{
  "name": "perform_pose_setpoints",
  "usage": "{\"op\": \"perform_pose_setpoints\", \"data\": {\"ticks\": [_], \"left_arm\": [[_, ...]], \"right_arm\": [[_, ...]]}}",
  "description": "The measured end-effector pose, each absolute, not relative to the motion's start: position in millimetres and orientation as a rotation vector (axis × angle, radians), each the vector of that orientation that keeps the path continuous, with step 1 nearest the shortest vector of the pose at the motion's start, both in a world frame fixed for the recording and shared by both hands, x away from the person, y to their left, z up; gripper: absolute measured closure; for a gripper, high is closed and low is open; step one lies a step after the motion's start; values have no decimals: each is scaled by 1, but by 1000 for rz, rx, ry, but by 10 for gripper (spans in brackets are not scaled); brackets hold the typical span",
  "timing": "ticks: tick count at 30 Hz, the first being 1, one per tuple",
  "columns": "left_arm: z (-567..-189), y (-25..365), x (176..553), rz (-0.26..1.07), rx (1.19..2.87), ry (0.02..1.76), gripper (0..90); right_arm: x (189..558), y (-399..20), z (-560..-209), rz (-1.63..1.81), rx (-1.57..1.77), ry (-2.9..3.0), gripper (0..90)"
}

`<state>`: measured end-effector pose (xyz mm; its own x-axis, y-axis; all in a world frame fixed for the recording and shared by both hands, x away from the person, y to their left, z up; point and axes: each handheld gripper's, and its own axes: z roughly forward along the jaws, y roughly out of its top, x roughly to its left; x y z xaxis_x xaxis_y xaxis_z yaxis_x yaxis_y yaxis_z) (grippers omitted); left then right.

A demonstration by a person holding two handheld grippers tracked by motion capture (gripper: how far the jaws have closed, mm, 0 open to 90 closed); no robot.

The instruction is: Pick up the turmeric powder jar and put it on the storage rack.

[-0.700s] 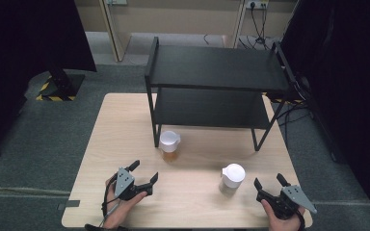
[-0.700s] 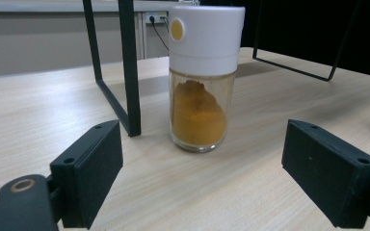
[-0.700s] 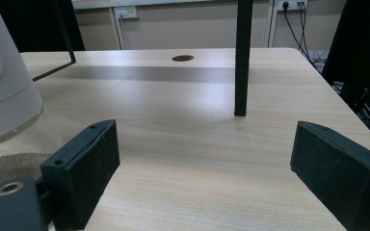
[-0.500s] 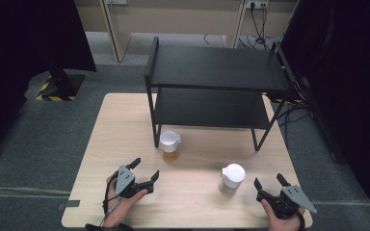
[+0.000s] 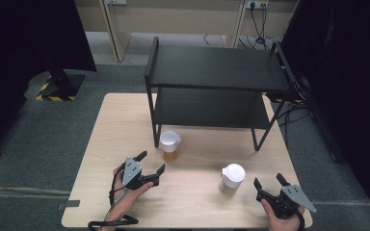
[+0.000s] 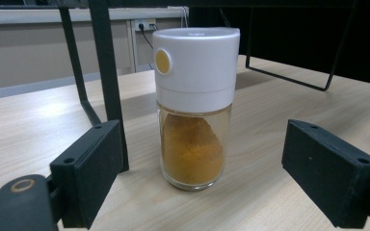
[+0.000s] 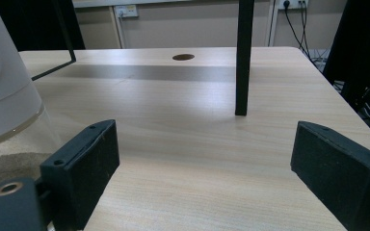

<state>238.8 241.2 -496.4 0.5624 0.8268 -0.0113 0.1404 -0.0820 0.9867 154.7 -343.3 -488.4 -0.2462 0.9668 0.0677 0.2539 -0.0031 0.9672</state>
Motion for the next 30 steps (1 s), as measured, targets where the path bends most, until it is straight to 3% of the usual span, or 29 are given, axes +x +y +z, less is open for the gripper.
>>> {"op": "perform_pose_setpoints", "data": {"ticks": [15,30], "left_arm": [[-493,222,278,700,1619,794,147],[-498,215,300,665,1616,808,223]], "right_arm": [[155,-344,-489,1300,1292,1576,99],[156,-345,-488,1304,1296,1578,98]]}}
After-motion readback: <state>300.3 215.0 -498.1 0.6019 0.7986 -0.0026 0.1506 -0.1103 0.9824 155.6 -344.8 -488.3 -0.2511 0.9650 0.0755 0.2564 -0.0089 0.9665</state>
